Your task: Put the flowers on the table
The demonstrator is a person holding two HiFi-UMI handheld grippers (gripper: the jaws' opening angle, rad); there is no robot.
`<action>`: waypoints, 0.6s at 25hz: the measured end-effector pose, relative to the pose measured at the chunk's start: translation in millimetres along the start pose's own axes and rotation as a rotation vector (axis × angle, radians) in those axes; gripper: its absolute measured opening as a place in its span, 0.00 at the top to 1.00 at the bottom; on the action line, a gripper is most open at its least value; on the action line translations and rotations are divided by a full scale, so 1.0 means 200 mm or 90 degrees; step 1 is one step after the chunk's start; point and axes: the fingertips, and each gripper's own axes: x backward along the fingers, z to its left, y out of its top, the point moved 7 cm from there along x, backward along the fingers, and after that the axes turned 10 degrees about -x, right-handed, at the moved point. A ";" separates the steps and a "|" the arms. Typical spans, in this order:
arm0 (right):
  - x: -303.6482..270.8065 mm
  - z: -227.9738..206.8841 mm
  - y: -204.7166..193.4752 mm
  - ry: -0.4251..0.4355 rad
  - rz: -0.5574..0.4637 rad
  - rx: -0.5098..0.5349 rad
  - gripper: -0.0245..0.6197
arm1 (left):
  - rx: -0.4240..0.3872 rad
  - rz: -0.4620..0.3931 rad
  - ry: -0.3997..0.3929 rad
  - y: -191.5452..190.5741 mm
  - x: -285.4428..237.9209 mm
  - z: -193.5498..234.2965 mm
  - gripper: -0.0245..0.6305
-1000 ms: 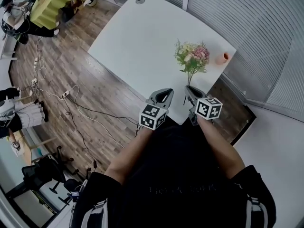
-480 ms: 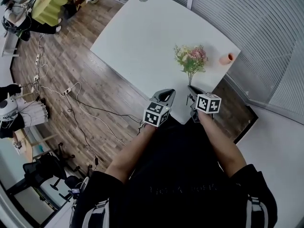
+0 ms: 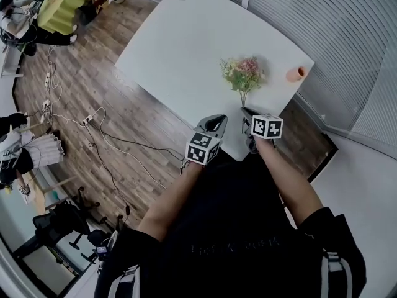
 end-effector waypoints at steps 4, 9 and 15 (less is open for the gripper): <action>-0.01 -0.04 0.00 -0.006 0.010 0.002 0.90 | 0.006 0.004 0.000 -0.01 -0.01 0.00 0.93; -0.02 -0.06 -0.01 -0.020 0.012 0.006 0.90 | 0.011 0.004 0.005 -0.01 -0.02 -0.01 0.93; -0.04 -0.02 -0.02 -0.008 0.035 0.008 0.89 | 0.009 0.002 0.001 -0.01 -0.01 -0.01 0.93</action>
